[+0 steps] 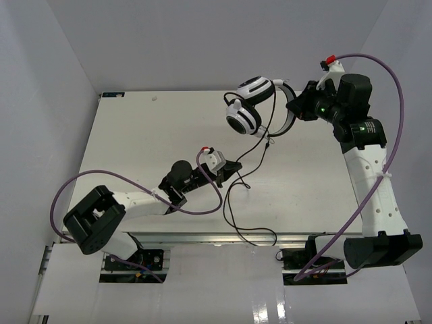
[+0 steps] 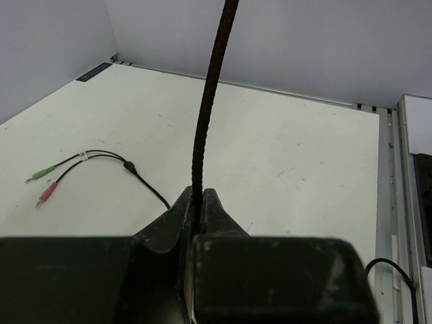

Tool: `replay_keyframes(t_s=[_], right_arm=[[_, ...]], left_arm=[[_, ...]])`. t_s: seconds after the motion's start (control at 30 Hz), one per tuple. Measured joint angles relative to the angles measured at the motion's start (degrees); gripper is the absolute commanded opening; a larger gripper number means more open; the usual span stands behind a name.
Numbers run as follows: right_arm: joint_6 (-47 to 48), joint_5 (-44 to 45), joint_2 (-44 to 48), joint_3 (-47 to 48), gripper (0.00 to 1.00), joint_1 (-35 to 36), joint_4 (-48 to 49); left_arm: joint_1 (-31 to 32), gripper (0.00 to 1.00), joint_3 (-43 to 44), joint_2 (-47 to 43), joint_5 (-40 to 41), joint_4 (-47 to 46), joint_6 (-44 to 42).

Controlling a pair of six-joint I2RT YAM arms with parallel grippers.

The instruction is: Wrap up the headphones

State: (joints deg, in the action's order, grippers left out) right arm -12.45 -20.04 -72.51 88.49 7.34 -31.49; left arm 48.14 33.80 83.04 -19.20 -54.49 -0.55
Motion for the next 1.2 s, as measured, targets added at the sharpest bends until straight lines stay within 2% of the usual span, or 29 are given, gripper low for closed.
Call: replay_keyframes(t_s=[0.17,0.27,0.47,0.77,0.9,1.03,1.2], right_arm=[[0.6,-3.2,0.5,0.0,0.08,-0.4,-0.8],[0.7,-5.5,0.5,0.0,0.08,-0.7,-1.4],[1.8,-9.8,0.8,0.0,0.08,-0.9,-1.6],[3.2,-16.1,3.3,-1.1,0.08,-1.0,-1.4],[3.1,-18.2,4.3,-2.3,0.08,-0.9,-1.1],[2.4,-19.0,4.4,-3.1,0.08,-0.9,-0.7],[1.8,-19.5,4.4,-3.2,0.08,-0.9,-0.3]], left_arm=[[-2.2,0.00,0.0,0.5,-1.0,0.1,-0.8],[-3.9,0.05,0.3,2.3,-1.1,-1.7,-0.4],[-7.4,0.16,1.5,6.5,-1.9,-9.1,4.4],[-8.6,0.25,5.6,14.2,-3.4,-18.0,12.5],[-8.6,0.27,6.7,17.7,-1.1,-20.3,16.6],[-7.7,0.39,9.3,21.4,2.6,-21.3,18.9],[-4.7,0.49,14.9,26.1,7.5,-21.4,19.0]])
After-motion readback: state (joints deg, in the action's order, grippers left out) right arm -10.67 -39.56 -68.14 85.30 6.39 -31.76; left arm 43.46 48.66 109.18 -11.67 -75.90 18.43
